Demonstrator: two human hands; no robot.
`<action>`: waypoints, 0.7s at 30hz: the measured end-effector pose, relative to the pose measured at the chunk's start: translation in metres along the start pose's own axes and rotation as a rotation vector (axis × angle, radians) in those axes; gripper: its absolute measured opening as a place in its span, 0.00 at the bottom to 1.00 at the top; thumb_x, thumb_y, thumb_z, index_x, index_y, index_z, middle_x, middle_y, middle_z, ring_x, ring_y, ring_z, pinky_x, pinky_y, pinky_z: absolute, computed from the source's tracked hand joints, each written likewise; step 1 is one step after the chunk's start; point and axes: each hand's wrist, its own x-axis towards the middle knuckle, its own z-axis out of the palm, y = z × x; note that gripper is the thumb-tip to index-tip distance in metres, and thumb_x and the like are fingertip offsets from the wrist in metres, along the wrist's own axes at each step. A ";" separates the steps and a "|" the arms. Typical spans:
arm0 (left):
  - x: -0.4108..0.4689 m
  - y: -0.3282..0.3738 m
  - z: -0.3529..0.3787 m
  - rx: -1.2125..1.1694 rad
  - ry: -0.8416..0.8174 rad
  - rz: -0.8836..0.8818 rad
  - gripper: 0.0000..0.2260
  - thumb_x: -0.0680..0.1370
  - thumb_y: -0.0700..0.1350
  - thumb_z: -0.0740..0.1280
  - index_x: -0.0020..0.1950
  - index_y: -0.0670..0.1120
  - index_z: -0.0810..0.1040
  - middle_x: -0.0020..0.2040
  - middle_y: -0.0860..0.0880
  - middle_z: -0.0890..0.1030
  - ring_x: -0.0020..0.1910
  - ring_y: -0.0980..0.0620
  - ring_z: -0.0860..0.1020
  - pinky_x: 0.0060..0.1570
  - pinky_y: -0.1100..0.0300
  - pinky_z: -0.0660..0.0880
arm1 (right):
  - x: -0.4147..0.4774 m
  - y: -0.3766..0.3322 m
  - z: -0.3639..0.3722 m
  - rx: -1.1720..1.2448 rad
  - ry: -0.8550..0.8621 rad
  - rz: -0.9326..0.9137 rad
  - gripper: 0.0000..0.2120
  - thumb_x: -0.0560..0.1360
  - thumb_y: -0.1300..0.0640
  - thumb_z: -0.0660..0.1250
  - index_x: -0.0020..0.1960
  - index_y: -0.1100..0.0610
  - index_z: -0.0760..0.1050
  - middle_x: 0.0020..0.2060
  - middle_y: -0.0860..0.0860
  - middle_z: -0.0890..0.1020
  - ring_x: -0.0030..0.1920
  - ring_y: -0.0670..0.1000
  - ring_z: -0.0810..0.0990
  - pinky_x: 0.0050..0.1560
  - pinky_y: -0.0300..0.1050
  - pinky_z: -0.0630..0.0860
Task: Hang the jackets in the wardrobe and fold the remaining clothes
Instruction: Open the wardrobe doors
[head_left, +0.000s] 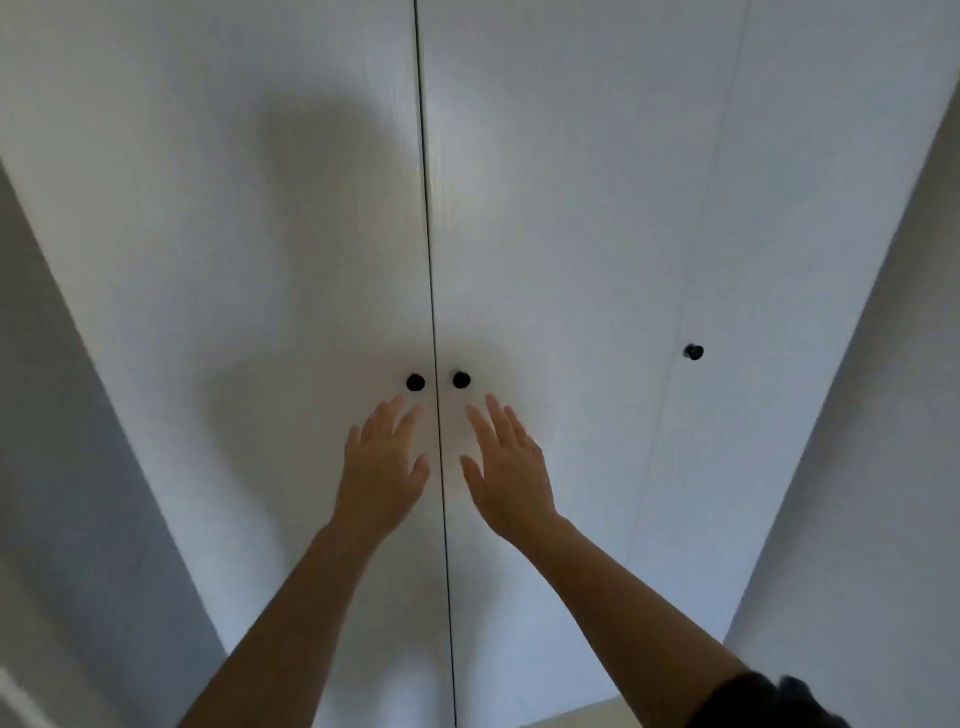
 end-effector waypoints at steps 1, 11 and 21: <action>0.010 0.000 0.004 0.005 0.002 -0.008 0.26 0.79 0.47 0.61 0.76 0.46 0.59 0.77 0.46 0.57 0.77 0.48 0.54 0.73 0.47 0.53 | 0.013 0.006 0.003 0.002 -0.003 -0.025 0.29 0.82 0.49 0.54 0.78 0.49 0.47 0.79 0.48 0.45 0.78 0.52 0.45 0.76 0.54 0.54; 0.069 0.001 0.027 -0.160 0.043 -0.115 0.23 0.78 0.41 0.62 0.73 0.43 0.64 0.71 0.48 0.65 0.63 0.50 0.73 0.61 0.54 0.72 | 0.075 0.036 0.035 0.021 -0.084 -0.145 0.30 0.82 0.55 0.52 0.79 0.54 0.42 0.78 0.47 0.44 0.78 0.47 0.43 0.77 0.49 0.52; 0.096 -0.006 0.031 -0.306 0.127 -0.223 0.12 0.77 0.35 0.62 0.60 0.41 0.77 0.56 0.44 0.77 0.50 0.47 0.77 0.53 0.58 0.72 | 0.087 0.044 0.036 0.064 -0.087 -0.240 0.29 0.79 0.63 0.51 0.79 0.56 0.48 0.78 0.48 0.49 0.78 0.46 0.45 0.76 0.47 0.53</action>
